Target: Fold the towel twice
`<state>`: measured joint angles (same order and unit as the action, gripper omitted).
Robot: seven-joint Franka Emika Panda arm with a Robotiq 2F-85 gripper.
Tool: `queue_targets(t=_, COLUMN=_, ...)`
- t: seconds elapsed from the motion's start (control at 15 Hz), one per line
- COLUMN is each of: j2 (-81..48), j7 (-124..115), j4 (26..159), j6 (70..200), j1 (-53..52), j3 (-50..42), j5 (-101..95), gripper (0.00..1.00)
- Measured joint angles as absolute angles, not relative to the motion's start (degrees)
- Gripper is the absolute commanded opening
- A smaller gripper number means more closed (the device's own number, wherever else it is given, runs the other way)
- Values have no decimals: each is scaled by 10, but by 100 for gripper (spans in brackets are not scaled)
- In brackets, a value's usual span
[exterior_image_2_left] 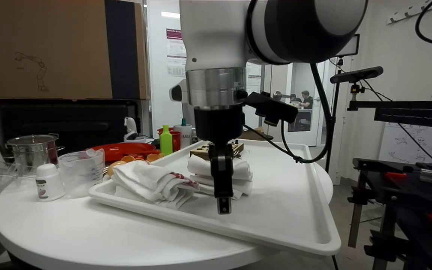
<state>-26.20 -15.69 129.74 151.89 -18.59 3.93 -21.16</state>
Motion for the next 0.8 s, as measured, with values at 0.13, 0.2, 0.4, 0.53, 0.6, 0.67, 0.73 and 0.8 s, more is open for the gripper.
queue_targets(t=0.13, j2=-250, j7=-156, j4=1297, j6=1520, j1=-185, j3=36, j5=-211, gripper=100)
queue_targets(t=0.2, j2=-240, j7=-156, j4=1297, j6=1522, j1=-185, j3=34, j5=-211, gripper=100)
queue_targets(t=0.4, j2=-203, j7=-156, j4=1299, j6=1529, j1=-180, j3=30, j5=-211, gripper=100)
queue_targets(t=0.53, j2=-173, j7=-156, j4=1304, j6=1534, j1=-176, j3=30, j5=-212, gripper=100)
queue_targets(t=0.6, j2=-159, j7=-156, j4=1308, j6=1541, j1=-175, j3=29, j5=-215, gripper=100)
queue_targets(t=0.67, j2=-150, j7=-156, j4=1309, j6=1539, j1=-174, j3=28, j5=-215, gripper=100)
queue_targets(t=0.73, j2=-149, j7=-156, j4=1309, j6=1538, j1=-173, j3=28, j5=-215, gripper=100)
queue_targets(t=0.8, j2=-151, j7=-156, j4=1309, j6=1538, j1=-173, j3=28, j5=-215, gripper=100)
